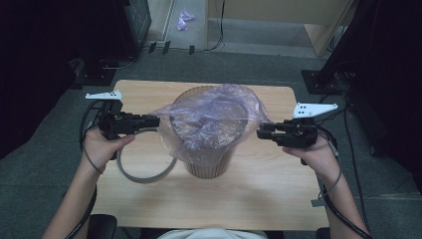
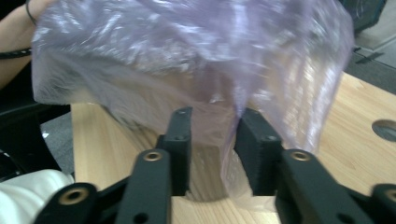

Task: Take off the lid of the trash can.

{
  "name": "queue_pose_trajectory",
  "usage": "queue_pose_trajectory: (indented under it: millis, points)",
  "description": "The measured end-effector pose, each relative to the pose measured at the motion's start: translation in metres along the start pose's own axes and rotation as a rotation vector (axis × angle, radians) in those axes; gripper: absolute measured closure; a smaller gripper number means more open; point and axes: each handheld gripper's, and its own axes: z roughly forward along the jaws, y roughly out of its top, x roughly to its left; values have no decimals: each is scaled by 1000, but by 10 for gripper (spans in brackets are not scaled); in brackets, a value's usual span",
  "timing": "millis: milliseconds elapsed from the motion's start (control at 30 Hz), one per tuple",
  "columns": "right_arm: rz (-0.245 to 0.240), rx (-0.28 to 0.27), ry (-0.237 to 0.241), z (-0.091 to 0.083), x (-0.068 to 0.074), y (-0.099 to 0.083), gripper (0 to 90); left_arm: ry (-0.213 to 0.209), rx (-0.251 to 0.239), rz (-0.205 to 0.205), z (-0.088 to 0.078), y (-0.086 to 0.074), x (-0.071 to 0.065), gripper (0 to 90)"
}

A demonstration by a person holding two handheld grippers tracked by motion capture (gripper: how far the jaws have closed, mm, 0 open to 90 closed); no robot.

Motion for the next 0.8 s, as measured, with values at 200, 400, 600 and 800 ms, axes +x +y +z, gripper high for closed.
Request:
queue_pose_trajectory:
  millis: [200, 400, 600, 800]
  points:
    - [-49, -6, 30, -7, 19, 10, 566, -29, 15, 71, -7, 4, -17, 483]
    - [-72, -27, 101, -9, 32, 14, 497, -64, 19, 79, -9, 4, -22, 406]
    - [-69, 31, 42, -7, 25, 7, 480, -32, 22, 62, -6, 0, -14, 392]
    - [-44, -52, 112, -18, 25, 0, 434, -41, -1, 53, -11, -2, -17, 371]
